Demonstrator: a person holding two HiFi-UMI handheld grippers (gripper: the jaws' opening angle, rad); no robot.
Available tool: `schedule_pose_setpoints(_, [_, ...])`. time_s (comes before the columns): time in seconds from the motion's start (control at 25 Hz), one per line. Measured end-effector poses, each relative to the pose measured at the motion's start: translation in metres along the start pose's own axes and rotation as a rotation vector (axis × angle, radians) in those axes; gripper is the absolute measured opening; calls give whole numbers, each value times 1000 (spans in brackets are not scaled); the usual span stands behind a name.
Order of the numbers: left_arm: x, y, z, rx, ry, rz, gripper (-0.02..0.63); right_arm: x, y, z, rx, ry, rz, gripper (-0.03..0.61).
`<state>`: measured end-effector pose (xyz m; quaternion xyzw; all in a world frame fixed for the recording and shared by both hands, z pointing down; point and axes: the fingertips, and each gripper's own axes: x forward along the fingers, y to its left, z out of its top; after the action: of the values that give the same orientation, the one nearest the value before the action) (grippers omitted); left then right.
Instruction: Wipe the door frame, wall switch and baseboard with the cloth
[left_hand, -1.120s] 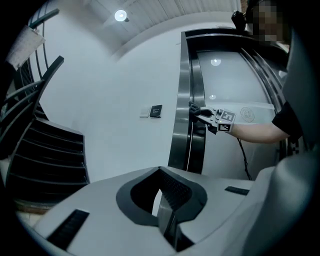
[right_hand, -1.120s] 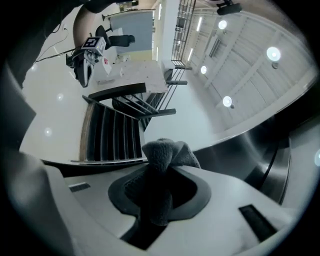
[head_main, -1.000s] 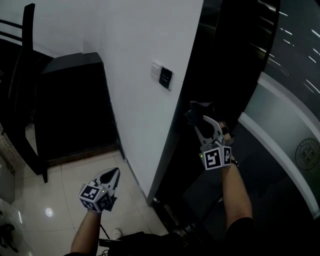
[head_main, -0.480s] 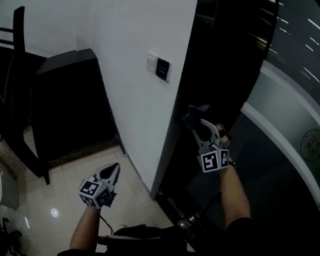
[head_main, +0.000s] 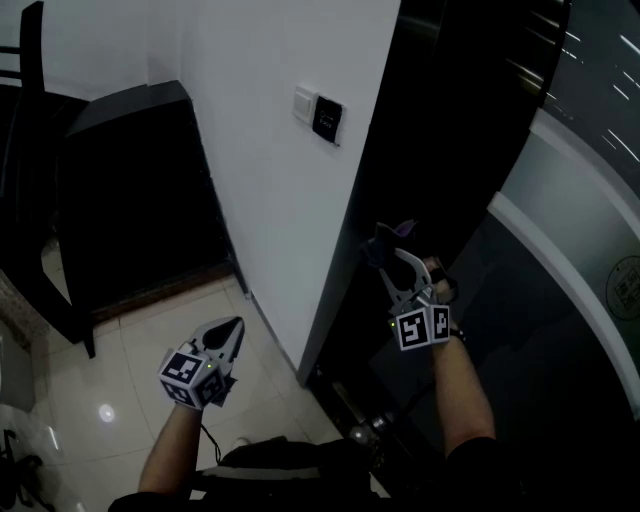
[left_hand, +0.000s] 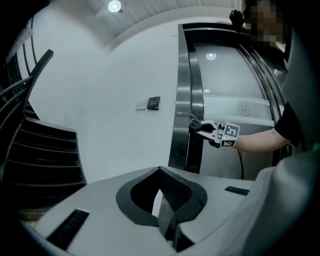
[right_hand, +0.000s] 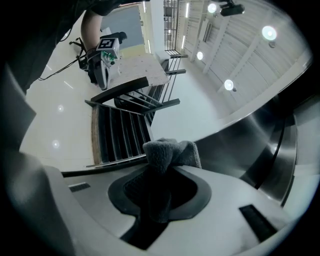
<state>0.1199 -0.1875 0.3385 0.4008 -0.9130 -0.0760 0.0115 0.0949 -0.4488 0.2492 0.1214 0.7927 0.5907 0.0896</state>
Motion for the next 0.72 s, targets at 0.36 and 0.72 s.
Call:
schedule_pose_setpoints(0.36, [-6, -7, -15, -10, 26, -10, 2, -2, 42, -13, 59, 18, 66, 86])
schedule_pose_setpoints(0.72, [-6, -4, -21, -15, 50, 5, 2, -2, 89, -27, 102, 45, 141, 86])
